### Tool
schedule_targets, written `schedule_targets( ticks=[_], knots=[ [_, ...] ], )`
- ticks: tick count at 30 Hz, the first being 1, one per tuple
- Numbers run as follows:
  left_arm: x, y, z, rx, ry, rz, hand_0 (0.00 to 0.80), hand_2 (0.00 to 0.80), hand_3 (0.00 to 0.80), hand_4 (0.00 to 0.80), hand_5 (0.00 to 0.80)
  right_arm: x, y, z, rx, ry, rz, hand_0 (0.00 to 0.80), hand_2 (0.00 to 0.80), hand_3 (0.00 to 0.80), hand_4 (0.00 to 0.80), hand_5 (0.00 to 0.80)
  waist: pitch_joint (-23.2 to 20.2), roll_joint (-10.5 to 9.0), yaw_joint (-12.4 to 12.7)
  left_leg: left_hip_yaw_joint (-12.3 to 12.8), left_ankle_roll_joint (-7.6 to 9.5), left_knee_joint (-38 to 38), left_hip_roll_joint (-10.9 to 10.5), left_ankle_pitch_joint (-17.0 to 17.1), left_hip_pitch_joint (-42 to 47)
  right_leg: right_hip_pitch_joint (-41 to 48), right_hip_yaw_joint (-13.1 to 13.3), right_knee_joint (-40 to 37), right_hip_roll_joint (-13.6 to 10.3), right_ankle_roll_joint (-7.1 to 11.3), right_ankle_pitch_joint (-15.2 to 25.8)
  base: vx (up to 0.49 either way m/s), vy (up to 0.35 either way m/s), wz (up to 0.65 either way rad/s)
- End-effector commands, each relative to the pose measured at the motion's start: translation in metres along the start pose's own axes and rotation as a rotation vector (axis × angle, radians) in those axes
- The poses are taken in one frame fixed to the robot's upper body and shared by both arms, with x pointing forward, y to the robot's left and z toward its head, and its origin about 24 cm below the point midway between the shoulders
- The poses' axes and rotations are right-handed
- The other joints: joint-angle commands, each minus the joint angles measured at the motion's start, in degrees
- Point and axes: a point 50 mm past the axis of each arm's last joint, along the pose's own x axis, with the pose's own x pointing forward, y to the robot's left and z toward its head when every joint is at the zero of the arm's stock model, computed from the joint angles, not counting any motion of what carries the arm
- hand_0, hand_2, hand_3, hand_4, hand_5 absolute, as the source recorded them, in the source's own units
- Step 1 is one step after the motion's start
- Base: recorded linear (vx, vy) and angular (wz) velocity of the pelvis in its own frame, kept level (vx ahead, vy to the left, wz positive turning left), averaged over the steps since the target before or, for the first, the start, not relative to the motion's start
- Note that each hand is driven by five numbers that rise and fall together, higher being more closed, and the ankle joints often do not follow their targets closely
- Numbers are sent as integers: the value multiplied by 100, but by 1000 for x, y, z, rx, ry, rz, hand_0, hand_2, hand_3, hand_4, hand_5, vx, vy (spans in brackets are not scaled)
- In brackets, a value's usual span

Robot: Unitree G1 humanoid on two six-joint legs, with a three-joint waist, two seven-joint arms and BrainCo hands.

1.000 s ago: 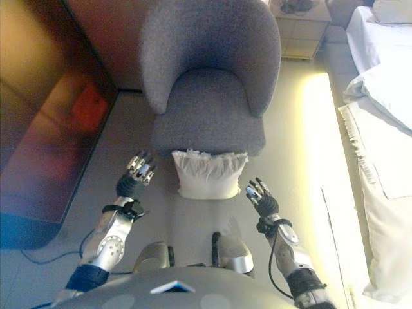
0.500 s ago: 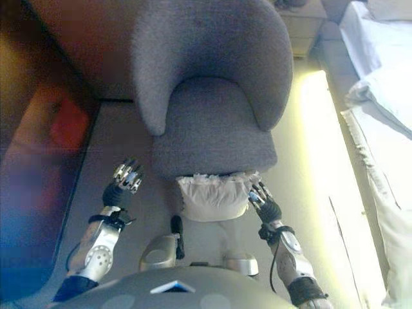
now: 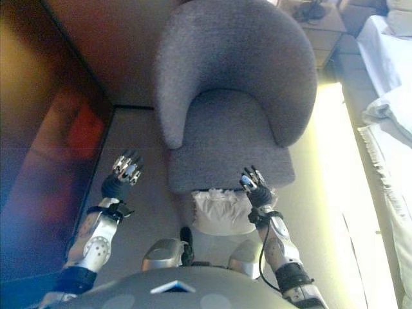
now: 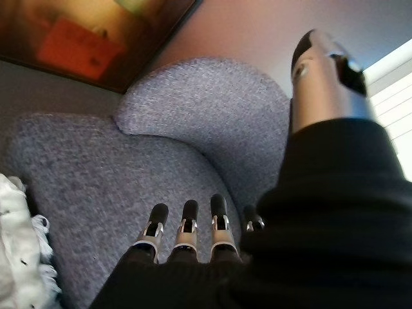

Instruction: Pick up the cushion and take it to the sofa

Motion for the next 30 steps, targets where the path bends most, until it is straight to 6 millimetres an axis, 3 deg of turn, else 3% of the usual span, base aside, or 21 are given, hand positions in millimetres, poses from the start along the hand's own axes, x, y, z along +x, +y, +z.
schedule_targets(
  ticks=[1,5,7,10,12,14,16,18,20,22,23,26,30],
  knots=[
    [-3,-2,32,23,-155,-47,0,0,0,0,0,14,11,27,12,-82,69,0,0,0,0,0,82,-217,107,-268,-466,825,533,-471,-158,-120,-16,-490,-118,183,1670,251,-204,-6],
    [-10,7,29,25,-124,-41,0,0,0,0,0,18,9,31,11,-81,57,0,0,0,0,0,11,-213,118,-567,-623,963,715,-631,-118,-152,267,-806,-108,279,1775,306,-180,20],
    [-12,11,25,38,-102,-33,0,0,0,0,0,18,9,31,17,-76,54,0,0,0,0,0,-23,-208,69,-631,-657,937,779,-671,-15,-164,370,-929,34,283,1668,386,-176,23],
    [-11,12,22,73,-95,8,0,0,0,0,0,18,12,30,-25,-49,70,0,0,0,0,0,-84,-256,-36,-534,-658,785,825,-728,265,-257,212,-1149,354,286,1519,387,-176,21],
    [-6,9,22,59,-98,3,0,0,0,0,0,17,11,33,-101,-49,74,0,0,0,0,0,-127,-177,-214,-693,-642,726,895,-695,342,-331,781,-1038,654,232,1178,347,-134,-1],
    [-2,8,20,41,-86,13,0,0,0,0,0,15,5,36,-196,-42,49,0,0,0,0,0,-163,-113,-329,-883,-643,1133,946,-539,311,-430,945,-605,877,116,721,286,-154,27],
    [3,3,17,27,-76,16,0,0,0,0,0,12,0,35,-219,-20,30,0,0,0,0,0,-111,-83,-388,-1048,-774,2072,1037,-86,-101,-366,944,-386,1016,-142,493,193,-144,31],
    [14,-4,12,44,-51,39,0,0,0,0,0,10,-9,29,-234,-6,-1,0,0,0,0,0,-73,-32,-387,-1091,-848,2150,1144,313,-411,-152,736,-382,1095,-278,361,200,-19,73],
    [22,-12,10,40,-39,20,0,0,0,0,0,7,-16,32,-238,-26,-15,0,0,0,0,0,-91,156,-359,-945,-904,721,1287,642,-348,-41,563,-448,1101,-185,219,111,233,103],
    [27,-16,13,64,-46,-17,0,0,0,0,0,6,-18,37,-246,-63,-29,0,0,0,0,0,-47,282,-317,-890,-998,-12,1334,857,-342,14,455,-476,1034,-125,139,43,238,37],
    [26,-17,13,89,-44,-26,0,0,0,0,0,6,-20,41,-243,-85,-42,0,0,0,0,0,-38,296,-308,-974,-1026,-43,1324,826,-294,47,393,-500,929,-84,172,35,174,32],
    [18,-9,11,100,-32,-12,0,0,0,0,0,1,-20,44,-227,-126,-54,0,0,0,0,0,-78,311,-328,-749,-1005,-317,1234,635,-5,172,191,-625,696,69,324,50,96,2],
    [13,-2,9,85,-23,-3,0,0,0,0,0,0,-14,44,-171,-145,-14,0,0,0,0,0,-192,319,-314,-556,-941,-628,1134,619,252,308,62,-905,606,167,511,90,57,-23]
  ],
)
